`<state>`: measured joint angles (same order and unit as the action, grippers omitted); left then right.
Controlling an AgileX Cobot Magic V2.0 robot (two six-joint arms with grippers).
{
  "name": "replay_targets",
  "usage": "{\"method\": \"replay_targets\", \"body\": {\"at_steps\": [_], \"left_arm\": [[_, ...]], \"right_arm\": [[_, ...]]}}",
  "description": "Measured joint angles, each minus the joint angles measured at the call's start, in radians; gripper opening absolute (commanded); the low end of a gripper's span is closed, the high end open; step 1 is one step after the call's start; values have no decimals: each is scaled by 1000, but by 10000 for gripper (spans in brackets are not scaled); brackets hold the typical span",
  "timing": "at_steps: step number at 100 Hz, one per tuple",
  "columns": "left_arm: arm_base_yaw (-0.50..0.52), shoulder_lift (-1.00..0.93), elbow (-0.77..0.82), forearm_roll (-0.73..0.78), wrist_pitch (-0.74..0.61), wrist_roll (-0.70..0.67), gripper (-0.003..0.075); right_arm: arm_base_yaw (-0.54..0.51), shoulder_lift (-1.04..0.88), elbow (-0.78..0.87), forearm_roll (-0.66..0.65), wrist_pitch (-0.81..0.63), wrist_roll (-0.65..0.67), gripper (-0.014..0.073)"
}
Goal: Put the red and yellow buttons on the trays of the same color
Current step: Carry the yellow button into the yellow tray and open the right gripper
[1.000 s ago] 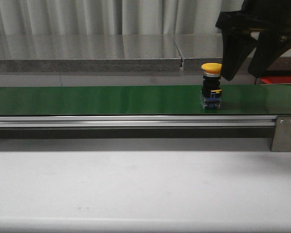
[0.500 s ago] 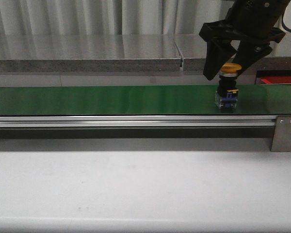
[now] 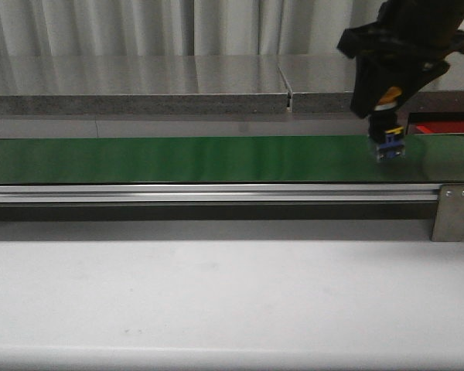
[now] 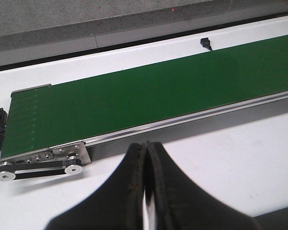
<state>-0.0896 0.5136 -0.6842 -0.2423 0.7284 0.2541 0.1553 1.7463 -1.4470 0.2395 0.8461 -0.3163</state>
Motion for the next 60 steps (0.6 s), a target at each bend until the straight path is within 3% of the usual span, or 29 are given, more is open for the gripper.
{"method": "replay_targets", "body": {"at_steps": [36,60], "left_arm": [[0,0,0,0,0,0,-20],[0,0,0,0,0,0,-20]], "right_arm": [[-301,-90,42,-18,-12,56,190],[-415,-94,183,-12,-164,58,190]]}}
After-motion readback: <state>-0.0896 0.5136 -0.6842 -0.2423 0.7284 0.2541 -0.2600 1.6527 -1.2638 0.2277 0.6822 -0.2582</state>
